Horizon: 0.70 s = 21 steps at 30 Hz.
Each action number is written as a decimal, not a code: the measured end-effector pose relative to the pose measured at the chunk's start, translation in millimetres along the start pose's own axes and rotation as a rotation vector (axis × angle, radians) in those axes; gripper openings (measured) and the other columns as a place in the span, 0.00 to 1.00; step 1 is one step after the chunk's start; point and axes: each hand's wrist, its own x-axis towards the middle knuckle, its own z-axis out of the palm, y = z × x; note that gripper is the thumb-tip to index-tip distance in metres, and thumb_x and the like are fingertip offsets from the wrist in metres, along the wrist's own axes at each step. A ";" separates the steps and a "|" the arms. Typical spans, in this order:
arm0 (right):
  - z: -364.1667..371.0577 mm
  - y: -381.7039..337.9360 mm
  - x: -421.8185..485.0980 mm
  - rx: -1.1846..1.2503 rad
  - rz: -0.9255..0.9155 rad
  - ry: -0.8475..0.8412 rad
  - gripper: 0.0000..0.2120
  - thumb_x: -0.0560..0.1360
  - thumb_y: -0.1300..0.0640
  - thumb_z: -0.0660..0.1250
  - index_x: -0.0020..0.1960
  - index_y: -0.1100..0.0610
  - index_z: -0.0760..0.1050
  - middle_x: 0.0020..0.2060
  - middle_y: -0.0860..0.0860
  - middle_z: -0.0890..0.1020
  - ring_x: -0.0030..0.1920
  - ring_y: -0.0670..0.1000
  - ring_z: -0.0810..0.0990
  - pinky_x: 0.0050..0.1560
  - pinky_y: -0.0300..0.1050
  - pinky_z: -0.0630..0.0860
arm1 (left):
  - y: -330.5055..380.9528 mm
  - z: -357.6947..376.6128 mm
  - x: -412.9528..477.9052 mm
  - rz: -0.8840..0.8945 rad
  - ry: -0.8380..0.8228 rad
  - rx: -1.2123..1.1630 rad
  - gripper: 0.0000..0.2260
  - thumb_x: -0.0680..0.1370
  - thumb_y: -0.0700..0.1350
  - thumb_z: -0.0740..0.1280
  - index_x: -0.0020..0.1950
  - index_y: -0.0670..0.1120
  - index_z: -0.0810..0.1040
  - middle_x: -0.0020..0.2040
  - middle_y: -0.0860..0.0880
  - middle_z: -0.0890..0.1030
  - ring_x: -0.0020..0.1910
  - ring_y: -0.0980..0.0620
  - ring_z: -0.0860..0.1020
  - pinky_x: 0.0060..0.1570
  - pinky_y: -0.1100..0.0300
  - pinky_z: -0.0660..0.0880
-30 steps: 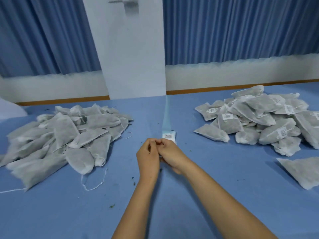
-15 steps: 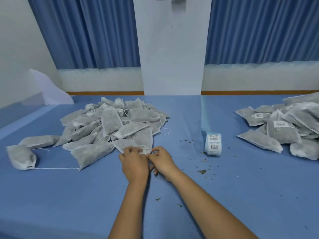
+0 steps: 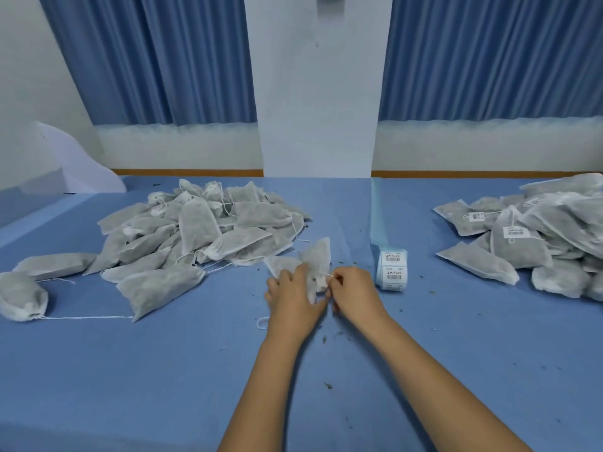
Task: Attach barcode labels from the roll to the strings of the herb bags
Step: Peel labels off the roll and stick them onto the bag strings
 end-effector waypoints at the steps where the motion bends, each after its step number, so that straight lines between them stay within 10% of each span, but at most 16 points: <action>1: -10.6 2.2 -0.1 -0.088 -0.051 0.009 0.14 0.78 0.62 0.63 0.33 0.61 0.73 0.27 0.53 0.77 0.28 0.51 0.74 0.35 0.46 0.72 | 6.6 3.6 1.8 0.034 0.035 0.134 0.29 0.74 0.57 0.69 0.73 0.51 0.66 0.62 0.47 0.71 0.65 0.43 0.65 0.65 0.51 0.61; 5: -46.2 6.6 0.8 -0.004 -0.175 0.116 0.09 0.75 0.62 0.68 0.37 0.61 0.79 0.28 0.48 0.75 0.30 0.46 0.72 0.36 0.37 0.68 | 38.3 16.0 9.5 0.236 0.245 -0.064 0.18 0.75 0.53 0.70 0.64 0.50 0.76 0.60 0.52 0.75 0.67 0.48 0.63 0.71 0.47 0.52; 11: -80.3 16.8 2.8 0.415 -0.122 0.222 0.05 0.74 0.64 0.70 0.40 0.59 0.83 0.33 0.48 0.79 0.25 0.42 0.71 0.32 0.34 0.69 | 69.3 36.0 21.9 0.300 0.261 -0.497 0.03 0.77 0.42 0.70 0.49 0.46 0.78 0.46 0.58 0.77 0.54 0.55 0.72 0.59 0.60 0.66; 21: -97.4 50.0 15.0 0.975 -0.035 0.220 0.08 0.76 0.63 0.66 0.41 0.58 0.82 0.32 0.53 0.81 0.28 0.49 0.74 0.31 0.39 0.72 | 64.7 46.6 28.5 0.434 0.188 -0.488 0.05 0.76 0.50 0.67 0.45 0.50 0.78 0.35 0.56 0.77 0.35 0.57 0.75 0.36 0.64 0.70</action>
